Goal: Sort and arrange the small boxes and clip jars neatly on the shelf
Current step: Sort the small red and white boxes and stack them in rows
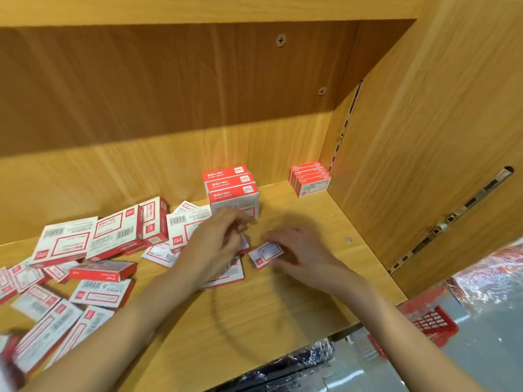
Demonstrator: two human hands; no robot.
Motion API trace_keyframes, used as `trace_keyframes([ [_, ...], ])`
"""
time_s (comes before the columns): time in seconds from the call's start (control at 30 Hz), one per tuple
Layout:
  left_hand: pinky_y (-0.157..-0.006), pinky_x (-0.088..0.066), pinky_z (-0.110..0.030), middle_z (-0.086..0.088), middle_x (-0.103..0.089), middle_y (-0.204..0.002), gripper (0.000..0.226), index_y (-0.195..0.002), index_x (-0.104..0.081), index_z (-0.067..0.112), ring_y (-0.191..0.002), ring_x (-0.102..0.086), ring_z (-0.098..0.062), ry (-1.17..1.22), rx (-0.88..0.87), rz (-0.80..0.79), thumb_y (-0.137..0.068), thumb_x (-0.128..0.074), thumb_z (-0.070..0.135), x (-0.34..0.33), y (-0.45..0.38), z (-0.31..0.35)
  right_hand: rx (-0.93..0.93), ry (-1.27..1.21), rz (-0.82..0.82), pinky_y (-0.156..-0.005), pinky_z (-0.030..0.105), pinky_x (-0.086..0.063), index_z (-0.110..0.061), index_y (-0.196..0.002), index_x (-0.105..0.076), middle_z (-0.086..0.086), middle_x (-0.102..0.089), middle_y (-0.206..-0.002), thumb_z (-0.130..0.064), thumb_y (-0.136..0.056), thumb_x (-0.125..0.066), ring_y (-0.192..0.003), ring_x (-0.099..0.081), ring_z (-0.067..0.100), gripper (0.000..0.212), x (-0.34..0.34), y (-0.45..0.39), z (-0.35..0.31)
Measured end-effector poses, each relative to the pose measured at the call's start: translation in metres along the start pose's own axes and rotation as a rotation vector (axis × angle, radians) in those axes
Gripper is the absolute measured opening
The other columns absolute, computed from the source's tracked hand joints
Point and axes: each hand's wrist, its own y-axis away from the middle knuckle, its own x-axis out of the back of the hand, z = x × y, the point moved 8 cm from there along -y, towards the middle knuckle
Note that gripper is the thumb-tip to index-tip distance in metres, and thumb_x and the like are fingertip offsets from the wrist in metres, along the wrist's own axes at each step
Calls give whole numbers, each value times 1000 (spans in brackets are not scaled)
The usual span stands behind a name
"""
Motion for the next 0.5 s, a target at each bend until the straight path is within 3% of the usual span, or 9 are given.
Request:
trace_keyframes([
  [0.07, -84, -44, -25, 3, -60, -104, 35, -103, -61, 18, -98, -54, -10, -98, 23, -19, -78, -41, 30, 10, 14, -10, -18, 48, -29, -92, 17, -23, -20, -127, -51, -2, -48, -129, -25, -88, -58, -118, -38, 14, 40, -1, -6, -4],
  [0.17, -89, -38, -26, 11, -52, -112, 50, -111, -61, 22, -105, -44, -8, -268, -29, -27, -78, -39, 51, 24, 35, -16, -67, 23, -50, -77, 12, -33, -16, -114, -57, -4, -46, -107, -20, -85, -61, -98, -46, 12, 30, 6, -8, -2],
  [0.27, -93, -36, -30, 7, -49, -119, 61, -119, -59, 23, -110, -41, -12, -374, -18, -45, -76, -40, 61, 29, 51, -25, -63, 8, -28, -69, 12, -36, -15, -104, -63, -9, -47, -89, -19, -85, -63, -85, -48, 11, 20, 15, -3, 0],
  [0.37, -96, -37, -39, 2, -49, -125, 62, -118, -61, 23, -116, -40, -19, -419, 16, -72, -75, -40, 62, 27, 53, -30, -63, -117, -56, -77, 20, -41, -11, -105, -63, -1, -54, -98, -15, -84, -63, -90, -52, 14, 21, 19, -5, -2],
  [0.5, -96, -39, -45, -3, -52, -126, 43, -111, -64, 20, -117, -42, -24, -430, -18, -69, -77, -56, 44, 26, 56, -27, -57, 17, -323, -78, 21, -38, -15, -107, -60, -2, -48, -100, -21, -89, -58, -91, -48, 12, 19, 1, -10, -5],
])
